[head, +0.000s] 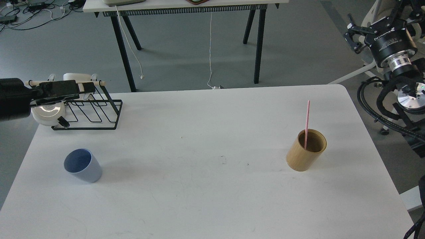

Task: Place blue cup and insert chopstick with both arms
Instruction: 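Lower the left gripper and grasp the blue cup from the side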

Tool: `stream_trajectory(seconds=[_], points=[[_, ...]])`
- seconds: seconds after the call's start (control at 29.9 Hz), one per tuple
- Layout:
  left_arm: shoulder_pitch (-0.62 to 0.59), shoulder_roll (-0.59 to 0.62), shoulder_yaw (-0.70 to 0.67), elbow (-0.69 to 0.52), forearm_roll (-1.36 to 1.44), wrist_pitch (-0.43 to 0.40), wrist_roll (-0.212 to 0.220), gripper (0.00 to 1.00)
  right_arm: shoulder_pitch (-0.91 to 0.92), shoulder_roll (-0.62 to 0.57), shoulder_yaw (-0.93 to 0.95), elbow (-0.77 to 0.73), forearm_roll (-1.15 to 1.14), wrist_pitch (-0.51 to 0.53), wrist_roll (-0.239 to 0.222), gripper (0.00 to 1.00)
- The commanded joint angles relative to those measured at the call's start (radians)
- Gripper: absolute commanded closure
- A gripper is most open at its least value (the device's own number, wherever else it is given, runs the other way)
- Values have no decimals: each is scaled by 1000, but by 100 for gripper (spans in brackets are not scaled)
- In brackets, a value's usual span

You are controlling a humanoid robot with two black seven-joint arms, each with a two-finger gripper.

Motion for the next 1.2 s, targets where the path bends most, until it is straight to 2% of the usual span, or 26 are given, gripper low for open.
stream_trajectory(seconds=[0.0, 0.1, 0.17, 0.37, 0.6, 0.77, 0.9, 1.07, 1.1, 1.17], points=[[56, 5, 32, 3, 132, 33, -11, 9, -1, 4, 0, 0, 0, 0, 0, 0], [89, 2, 59, 14, 172, 122, -22, 10, -2, 2, 0, -1, 0, 0, 0, 0], [118, 0, 88, 22, 195, 183, -52, 10, -5, 2, 1, -1, 0, 0, 0, 0], [202, -49, 190, 117, 272, 364, -52, 14, -5, 7, 0, -1, 0, 0, 8, 0], [264, -118, 194, 230, 271, 433, -52, 15, -7, 11, 0, -1, 0, 0, 8, 0], [291, -176, 194, 319, 280, 444, -52, 16, -7, 13, 0, -1, 0, 0, 8, 0], [299, -185, 194, 329, 281, 456, -52, 30, -5, 11, -2, -1, 0, 0, 8, 0], [297, -185, 193, 336, 281, 472, -52, 54, -7, 11, -2, -3, 0, 0, 8, 0], [297, -185, 194, 336, 283, 472, -52, 62, -7, 11, -2, -3, 0, 0, 8, 0], [299, -185, 197, 336, 281, 469, -52, 84, -5, 11, 0, -3, 0, 0, 8, 0]])
